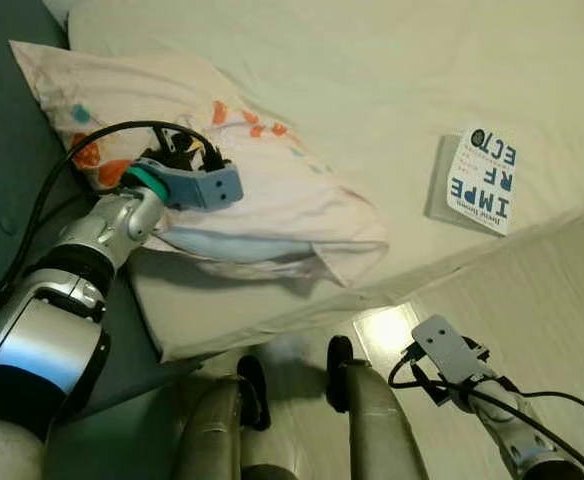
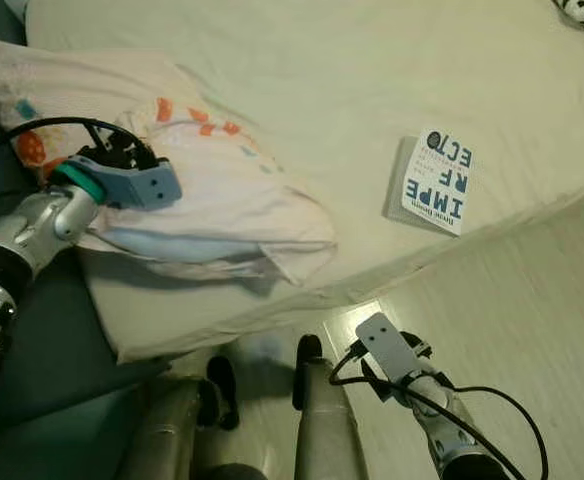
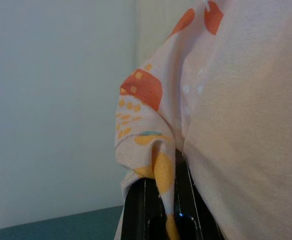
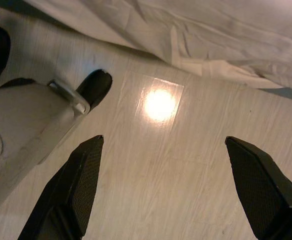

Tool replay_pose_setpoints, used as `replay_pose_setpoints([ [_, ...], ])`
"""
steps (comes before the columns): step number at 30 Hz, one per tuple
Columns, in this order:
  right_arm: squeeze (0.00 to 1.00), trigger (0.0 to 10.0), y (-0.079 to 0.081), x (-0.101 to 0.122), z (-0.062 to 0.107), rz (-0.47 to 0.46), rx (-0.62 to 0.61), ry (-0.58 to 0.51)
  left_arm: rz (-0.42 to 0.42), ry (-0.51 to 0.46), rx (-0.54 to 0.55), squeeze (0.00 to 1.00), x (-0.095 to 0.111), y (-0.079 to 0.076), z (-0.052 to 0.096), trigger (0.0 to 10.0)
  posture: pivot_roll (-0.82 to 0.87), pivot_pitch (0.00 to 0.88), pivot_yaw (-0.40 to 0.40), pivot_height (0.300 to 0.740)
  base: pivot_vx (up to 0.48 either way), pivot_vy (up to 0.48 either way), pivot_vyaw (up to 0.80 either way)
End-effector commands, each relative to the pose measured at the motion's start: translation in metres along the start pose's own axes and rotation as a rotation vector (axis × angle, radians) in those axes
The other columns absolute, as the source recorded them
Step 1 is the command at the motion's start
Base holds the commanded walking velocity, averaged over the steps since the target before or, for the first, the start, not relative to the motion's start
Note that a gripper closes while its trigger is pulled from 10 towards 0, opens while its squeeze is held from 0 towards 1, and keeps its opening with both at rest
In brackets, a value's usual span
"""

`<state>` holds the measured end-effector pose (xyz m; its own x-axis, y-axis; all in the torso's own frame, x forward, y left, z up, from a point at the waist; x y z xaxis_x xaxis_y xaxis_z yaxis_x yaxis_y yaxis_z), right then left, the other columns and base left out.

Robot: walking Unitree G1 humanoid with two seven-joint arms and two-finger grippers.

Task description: Clean up the room

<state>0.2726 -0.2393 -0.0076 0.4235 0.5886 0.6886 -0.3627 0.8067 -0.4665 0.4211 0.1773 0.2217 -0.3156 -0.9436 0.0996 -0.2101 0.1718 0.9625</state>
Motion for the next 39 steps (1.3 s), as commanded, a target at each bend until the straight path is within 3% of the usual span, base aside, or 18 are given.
replay_pose_setpoints([
  [1, 0.0, 10.0, 0.007, -0.019, 0.006, -0.014, 0.016, 0.057, -0.041, 0.062, 0.007, 0.0, -0.021, 0.003, 0.009, 0.0, -0.24, 0.402, 0.122, 0.74, 0.0, 0.0, 0.0],
  [10, 0.0, 10.0, 0.008, -0.019, 0.006, -0.013, 0.017, 0.058, -0.05, 0.239, -0.063, 0.0, -0.066, -0.02, 0.048, 0.0, -0.23, 0.403, 0.123, 0.74, 0.0, 0.0, 0.0],
  [11, 0.0, 10.0, 0.009, -0.019, 0.005, -0.014, 0.017, 0.058, -0.035, 0.369, -0.095, 0.0, -0.092, -0.033, 0.075, 0.0, -0.22, 0.405, 0.119, 0.74, 0.0, 0.0, 0.0],
  [12, 0.0, 10.0, 0.009, -0.019, 0.005, -0.014, 0.017, 0.058, -0.035, 0.369, -0.095, 0.0, -0.092, -0.033, 0.075, 0.0, -0.22, 0.405, 0.119, 0.74, 0.0, 0.0, 0.0],
  [14, 0.0, 10.0, 0.009, -0.019, 0.005, -0.013, 0.019, 0.059, -0.019, 0.474, -0.123, 0.0, -0.11, -0.045, 0.1, 0.0, -0.22, 0.405, 0.118, 0.74, 0.0, 0.0, 0.0],
  [15, 0.0, 10.0, 0.009, -0.019, 0.005, -0.013, 0.019, 0.059, -0.019, 0.474, -0.123, 0.0, -0.11, -0.045, 0.1, 0.0, -0.22, 0.405, 0.118, 0.74, 0.0, 0.0, 0.0],
  [16, 0.0, 10.0, 0.009, -0.018, 0.004, -0.011, 0.02, 0.059, 0.013, 0.573, -0.153, 0.0, -0.122, -0.061, 0.127, 0.0, -0.22, 0.403, 0.116, 0.74, 0.0, 0.0, 0.0],
  [21, 0.0, 10.0, 0.008, -0.015, 0.001, -0.007, 0.022, 0.056, 0.09, 0.664, -0.213, 0.0, -0.123, -0.089, 0.155, 0.0, -0.21, 0.4, 0.116, 0.74, 0.0, 0.0, 0.0],
  [24, 0.0, 10.0, 0.01, -0.013, 0.0, -0.006, 0.026, 0.053, 0.213, 0.703, -0.233, 0.0, -0.113, -0.108, 0.164, 0.0, -0.21, 0.396, 0.113, 0.74, 0.0, 0.0, 0.0],
  [26, 0.0, 10.0, 0.011, -0.012, -0.001, -0.004, 0.031, 0.049, 0.34, 0.71, -0.263, 0.0, -0.097, -0.128, 0.168, 0.0, -0.2, 0.391, 0.114, 0.74, 0.0, 0.0, 0.0],
  [27, 0.0, 10.0, 0.011, -0.012, -0.001, -0.004, 0.031, 0.049, 0.34, 0.71, -0.263, 0.0, -0.097, -0.128, 0.168, 0.0, -0.2, 0.391, 0.114, 0.74, 0.0, 0.0, 0.0],
  [31, 0.0, 10.0, 0.012, -0.01, -0.003, -0.001, 0.034, 0.046, 0.764, 0.679, -0.33, 0.0, -0.037, -0.174, 0.169, 0.0, -0.2, 0.38, 0.111, 0.74, 0.0, 0.0, 0.0],
  [33, 0.0, 10.0, 0.012, -0.009, -0.003, 0.0, 0.035, 0.045, 0.814, 0.675, -0.351, 0.0, -0.027, -0.181, 0.17, 0.0, -0.2, 0.38, 0.111, 0.74, 0.0, 0.0, 0.0],
  [34, 0.0, 10.0, 0.011, -0.008, -0.004, 0.002, 0.035, 0.044, 0.93, 0.683, -0.369, 0.0, -0.013, -0.19, 0.172, 0.9, -0.2, 0.375, 0.111, 0.74, 0.0, 0.0, 0.0],
  [35, 0.0, 10.0, 0.011, -0.008, -0.004, 0.002, 0.035, 0.044, 0.93, 0.683, -0.369, 0.0, -0.013, -0.19, 0.172, 0.9, -0.2, 0.375, 0.111, 0.74, 0.0, 0.0, 0.0],
  [36, 0.0, 10.0, 0.01, -0.008, -0.004, 0.002, 0.034, 0.042, 1.026, 0.69, -0.369, 0.0, 0.0, -0.197, 0.172, 2.9, -0.2, 0.372, 0.111, 0.74, 0.0, 0.0, 0.0],
  [38, 0.0, 10.0, 0.008, -0.007, -0.005, 0.004, 0.031, 0.041, 1.167, 0.692, -0.359, 0.0, 0.019, -0.203, 0.171, 2.9, -0.19, 0.365, 0.109, 0.74, 0.0, 0.0, 0.0],
  [39, 0.0, 10.0, 0.008, -0.007, -0.005, 0.004, 0.031, 0.041, 1.167, 0.692, -0.359, 0.0, 0.019, -0.203, 0.171, 2.9, -0.19, 0.365, 0.109, 0.74, 0.0, 0.0, 0.0],
])
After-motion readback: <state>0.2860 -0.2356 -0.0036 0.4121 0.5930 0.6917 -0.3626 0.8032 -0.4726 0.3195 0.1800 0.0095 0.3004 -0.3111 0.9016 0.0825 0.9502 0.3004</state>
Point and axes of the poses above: a point about 5 cm out from each wrist's last joint towards the gripper, its own z axis pointing back from the gripper into the wrist, its own x axis along the axis of the wrist's last joint, y = z × x, the point moved 2 cm from there along -z, pointing out of the wrist towards the gripper
